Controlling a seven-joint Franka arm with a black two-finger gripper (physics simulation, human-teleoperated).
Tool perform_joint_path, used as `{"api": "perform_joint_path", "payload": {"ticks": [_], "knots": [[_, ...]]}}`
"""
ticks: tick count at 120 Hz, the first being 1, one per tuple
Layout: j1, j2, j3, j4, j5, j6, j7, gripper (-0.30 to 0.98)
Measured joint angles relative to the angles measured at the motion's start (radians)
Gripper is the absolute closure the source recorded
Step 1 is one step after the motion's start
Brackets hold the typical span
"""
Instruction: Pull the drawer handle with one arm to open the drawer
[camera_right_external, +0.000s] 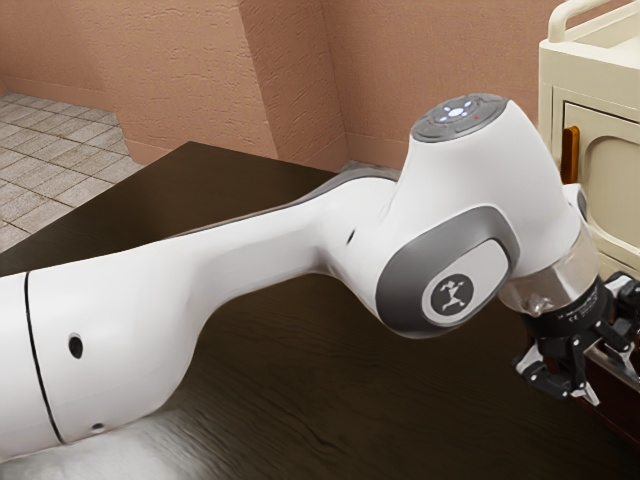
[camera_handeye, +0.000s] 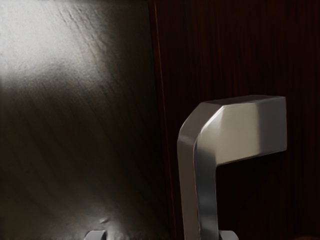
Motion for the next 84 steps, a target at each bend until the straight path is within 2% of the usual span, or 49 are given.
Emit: {"api": "perform_joint_path", "payload": {"ticks": [84], "knots": [[-0.013, -0.155, 0.002, -0.220, 0.007, 0.038, -0.053, 0.47]]}}
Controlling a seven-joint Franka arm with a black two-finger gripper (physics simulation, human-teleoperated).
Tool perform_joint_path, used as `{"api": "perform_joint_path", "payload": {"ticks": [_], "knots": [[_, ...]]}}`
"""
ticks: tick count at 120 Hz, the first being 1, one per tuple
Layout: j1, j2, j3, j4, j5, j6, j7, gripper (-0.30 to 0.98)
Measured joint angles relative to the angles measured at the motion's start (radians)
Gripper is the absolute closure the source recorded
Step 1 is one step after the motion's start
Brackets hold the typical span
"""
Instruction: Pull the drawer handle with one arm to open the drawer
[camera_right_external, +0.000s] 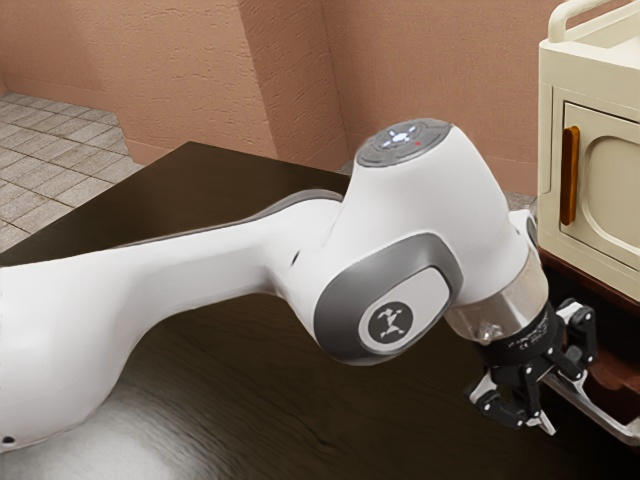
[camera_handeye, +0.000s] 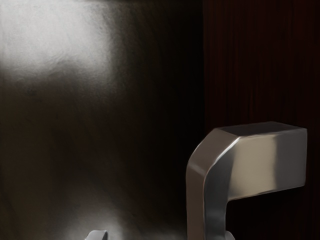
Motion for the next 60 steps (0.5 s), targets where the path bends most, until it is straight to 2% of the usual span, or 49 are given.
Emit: {"api": "perform_joint_path", "payload": {"ticks": [60], "knots": [[-0.002, -0.079, -0.001, -0.104, 0.002, 0.028, -0.036, 0.47]]}}
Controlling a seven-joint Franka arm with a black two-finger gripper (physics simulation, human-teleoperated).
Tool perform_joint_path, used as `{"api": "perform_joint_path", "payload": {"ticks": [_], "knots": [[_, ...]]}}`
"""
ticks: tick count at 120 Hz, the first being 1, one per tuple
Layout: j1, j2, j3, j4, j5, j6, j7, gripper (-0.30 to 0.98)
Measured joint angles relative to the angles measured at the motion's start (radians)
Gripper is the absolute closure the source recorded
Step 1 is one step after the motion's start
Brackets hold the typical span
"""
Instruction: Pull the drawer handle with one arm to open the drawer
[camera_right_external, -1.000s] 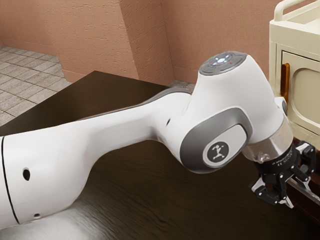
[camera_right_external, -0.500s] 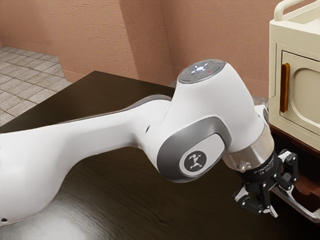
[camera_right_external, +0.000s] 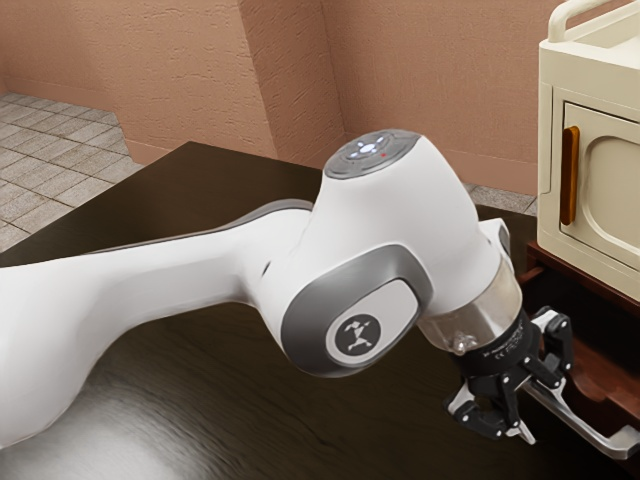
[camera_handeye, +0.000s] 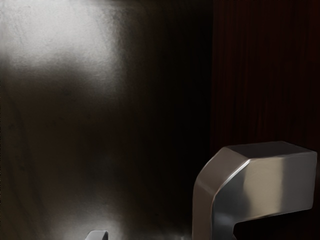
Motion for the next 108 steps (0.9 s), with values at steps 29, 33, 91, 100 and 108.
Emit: {"api": "perform_joint_path", "payload": {"ticks": [29, 33, 91, 100, 108], "knots": [[-0.010, -0.045, 0.005, -0.051, 0.000, 0.003, -0.015, 0.47], [-0.008, -0.046, 0.002, -0.052, 0.001, 0.004, -0.017, 0.47], [-0.021, -0.118, 0.001, -0.142, 0.023, 0.010, -0.055, 0.47], [-0.030, -0.132, 0.001, -0.155, 0.033, 0.010, -0.062, 0.47], [-0.034, -0.147, 0.001, -0.170, 0.045, 0.011, -0.068, 0.47]]}}
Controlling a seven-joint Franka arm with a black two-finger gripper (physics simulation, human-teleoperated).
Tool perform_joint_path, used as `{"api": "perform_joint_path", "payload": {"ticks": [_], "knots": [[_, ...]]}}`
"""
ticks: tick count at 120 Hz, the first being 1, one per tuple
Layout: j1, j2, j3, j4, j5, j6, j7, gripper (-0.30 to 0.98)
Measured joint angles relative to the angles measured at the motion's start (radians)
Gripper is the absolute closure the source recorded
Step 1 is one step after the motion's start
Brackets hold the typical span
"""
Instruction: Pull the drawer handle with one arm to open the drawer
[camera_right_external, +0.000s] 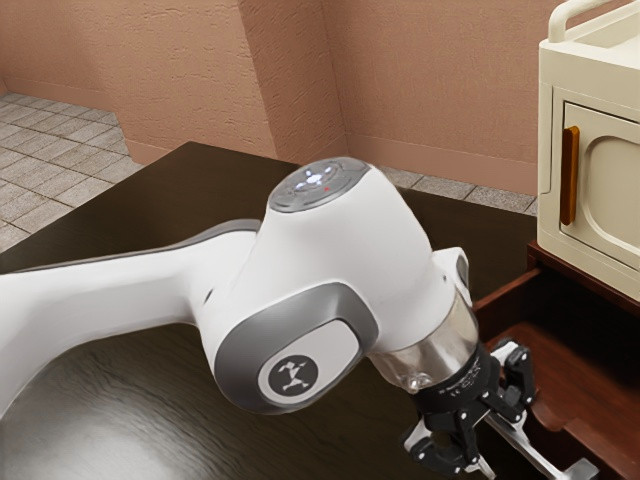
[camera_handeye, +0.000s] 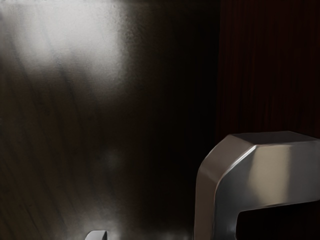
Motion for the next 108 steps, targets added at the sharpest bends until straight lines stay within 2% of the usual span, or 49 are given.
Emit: {"api": "perform_joint_path", "payload": {"ticks": [78, 108], "knots": [[-0.016, -0.077, 0.003, -0.079, 0.039, 0.002, -0.031, 0.44], [-0.023, -0.071, 0.006, -0.068, 0.074, 0.002, -0.028, 0.34]]}}
